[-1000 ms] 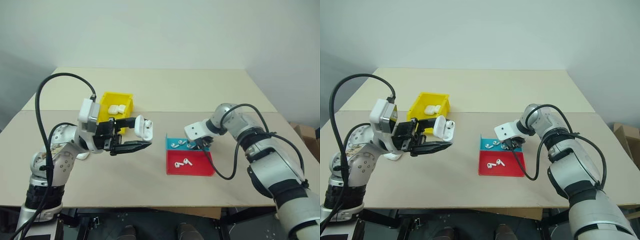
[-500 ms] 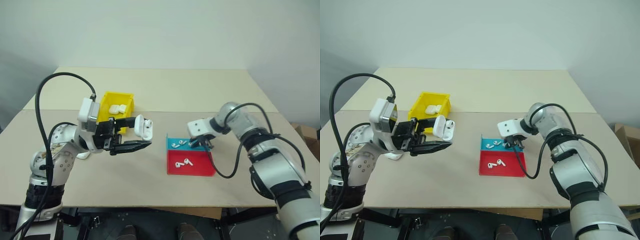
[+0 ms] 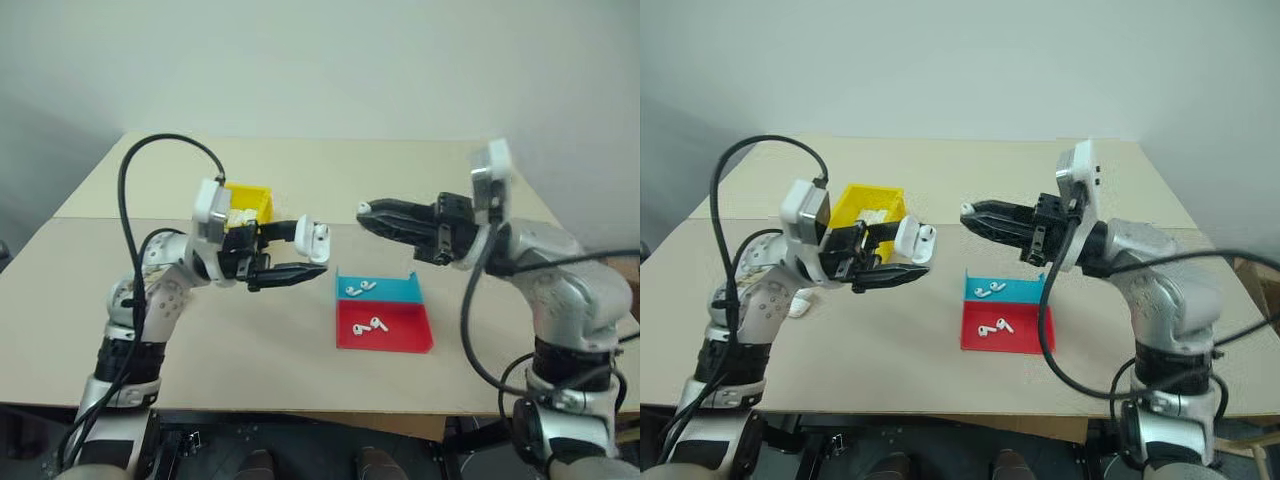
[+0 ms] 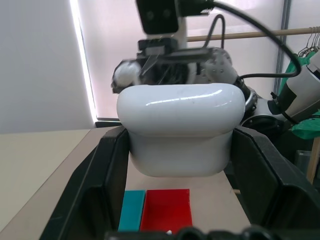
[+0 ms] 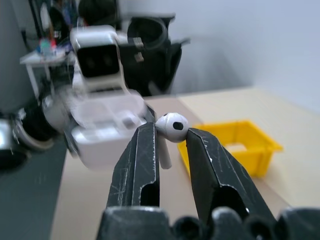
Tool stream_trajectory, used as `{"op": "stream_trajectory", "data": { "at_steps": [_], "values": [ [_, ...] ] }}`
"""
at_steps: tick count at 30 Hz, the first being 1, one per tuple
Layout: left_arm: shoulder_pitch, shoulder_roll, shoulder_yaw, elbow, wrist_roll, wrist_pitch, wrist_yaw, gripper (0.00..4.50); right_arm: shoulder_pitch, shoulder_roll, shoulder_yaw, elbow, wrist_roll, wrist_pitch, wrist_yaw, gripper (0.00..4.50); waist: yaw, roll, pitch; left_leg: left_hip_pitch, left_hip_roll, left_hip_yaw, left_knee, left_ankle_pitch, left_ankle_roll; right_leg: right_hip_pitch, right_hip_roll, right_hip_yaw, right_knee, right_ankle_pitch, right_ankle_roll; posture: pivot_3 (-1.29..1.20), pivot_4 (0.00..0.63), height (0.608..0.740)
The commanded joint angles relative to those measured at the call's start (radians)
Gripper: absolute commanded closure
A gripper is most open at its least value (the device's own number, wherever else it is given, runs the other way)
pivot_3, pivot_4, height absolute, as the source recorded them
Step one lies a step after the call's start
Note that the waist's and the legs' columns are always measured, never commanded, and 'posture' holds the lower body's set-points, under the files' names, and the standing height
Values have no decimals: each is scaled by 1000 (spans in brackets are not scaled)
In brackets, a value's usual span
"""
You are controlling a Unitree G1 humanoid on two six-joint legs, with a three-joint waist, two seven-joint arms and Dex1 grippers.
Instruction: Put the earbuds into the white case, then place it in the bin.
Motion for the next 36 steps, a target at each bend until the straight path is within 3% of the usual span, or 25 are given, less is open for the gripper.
{"op": "stream_trajectory", "data": {
  "at_steps": [1,10,24,25,30,36],
  "values": [
    [-45,-25,1,29,6,-15,2,1722,24,28,-20,-124,112,60,-171,3865,0,0,0,-1,0,0,0,0,0,0,0,0,-1,0,0,0,150,740],
    [-80,-55,-17,72,32,-21,-24,1722,47,57,55,-145,197,47,-332,3865,-2,0,0,-3,0,0,-1,0,0,-1,0,0,-3,0,0,0,150,740],
    [-62,-50,2,56,37,-26,-33,1722,92,-80,164,-151,128,-34,-274,3865,-1,0,0,-3,0,0,-1,0,1,-1,0,0,-4,0,0,0,150,740],
    [-61,-51,3,56,38,-26,-33,1722,92,-86,168,-149,126,-39,-272,3136,-1,0,0,-3,0,0,-1,0,1,-1,0,0,-4,0,0,0,150,740],
    [-55,-50,4,51,40,-30,-30,1722,87,-134,169,-146,137,-50,-233,1541,-1,0,0,-3,0,0,-1,0,1,-1,0,0,-4,0,0,0,150,740],
    [-57,-49,-1,70,54,-37,-34,1722,77,-248,76,-157,243,-51,-145,1541,1,0,0,-3,0,0,-1,0,1,-1,0,0,-4,0,0,0,150,740]
  ]
}}
